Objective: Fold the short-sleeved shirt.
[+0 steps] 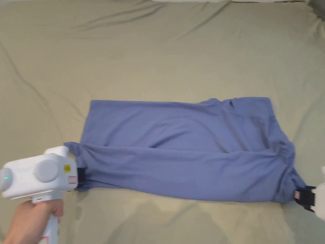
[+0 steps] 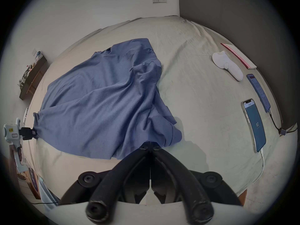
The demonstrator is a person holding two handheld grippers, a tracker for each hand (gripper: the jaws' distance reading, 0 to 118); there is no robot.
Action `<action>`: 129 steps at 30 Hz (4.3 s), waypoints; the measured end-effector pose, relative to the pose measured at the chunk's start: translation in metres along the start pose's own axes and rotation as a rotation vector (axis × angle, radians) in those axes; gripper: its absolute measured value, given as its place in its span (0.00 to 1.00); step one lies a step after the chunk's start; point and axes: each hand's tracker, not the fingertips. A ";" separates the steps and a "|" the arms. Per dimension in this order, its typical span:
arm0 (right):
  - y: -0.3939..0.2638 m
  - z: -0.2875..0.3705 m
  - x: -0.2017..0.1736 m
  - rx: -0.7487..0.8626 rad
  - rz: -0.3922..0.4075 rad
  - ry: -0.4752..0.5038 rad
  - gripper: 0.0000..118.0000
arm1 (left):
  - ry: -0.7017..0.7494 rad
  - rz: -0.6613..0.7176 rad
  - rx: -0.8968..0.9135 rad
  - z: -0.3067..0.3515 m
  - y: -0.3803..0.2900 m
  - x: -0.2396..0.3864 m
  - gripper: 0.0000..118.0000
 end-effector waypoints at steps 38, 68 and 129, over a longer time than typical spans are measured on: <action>-0.099 0.052 0.006 -0.142 0.041 0.100 0.06 | 0.027 -0.072 -0.095 0.093 -0.141 -0.028 0.06; 0.052 0.034 -0.017 0.102 0.006 0.028 0.00 | 0.127 -0.037 0.050 -0.028 0.102 0.010 0.96; -0.046 0.129 0.046 0.167 0.111 0.166 0.00 | -0.074 -0.046 0.163 0.152 -0.102 -0.056 0.04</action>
